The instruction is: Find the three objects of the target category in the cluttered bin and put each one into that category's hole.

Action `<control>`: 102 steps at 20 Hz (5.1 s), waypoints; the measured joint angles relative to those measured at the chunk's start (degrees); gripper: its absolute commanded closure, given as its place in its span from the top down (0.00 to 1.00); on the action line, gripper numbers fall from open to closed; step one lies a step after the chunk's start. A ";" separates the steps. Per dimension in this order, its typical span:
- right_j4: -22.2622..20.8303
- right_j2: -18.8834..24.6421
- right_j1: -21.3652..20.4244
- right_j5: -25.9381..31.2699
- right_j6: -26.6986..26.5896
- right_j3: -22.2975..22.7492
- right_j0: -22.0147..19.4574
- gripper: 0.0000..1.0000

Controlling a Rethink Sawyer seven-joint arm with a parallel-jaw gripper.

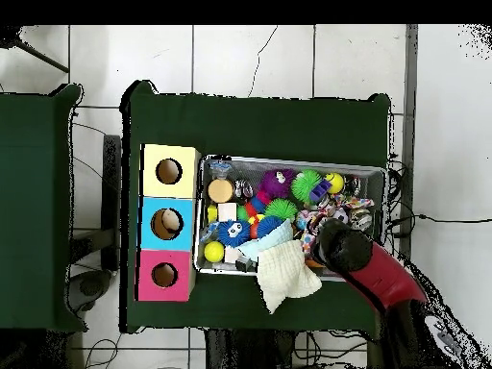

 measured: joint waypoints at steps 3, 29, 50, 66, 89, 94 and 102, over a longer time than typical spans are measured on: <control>0.00 0.01 0.00 0.00 0.00 0.01 -0.11 0.00; -0.03 0.18 0.01 0.00 0.00 -0.05 -0.42 1.00; -3.14 -0.91 -10.54 23.83 0.00 -6.67 -0.20 1.00; -5.82 -0.77 -11.59 18.18 0.00 -8.14 -2.61 1.00; -10.25 -0.69 4.09 1.52 0.01 -8.64 -2.23 1.00; -10.27 -0.69 3.77 1.52 0.00 -8.93 -1.55 1.00; -10.29 -0.69 2.90 1.56 0.00 -8.86 -1.87 1.00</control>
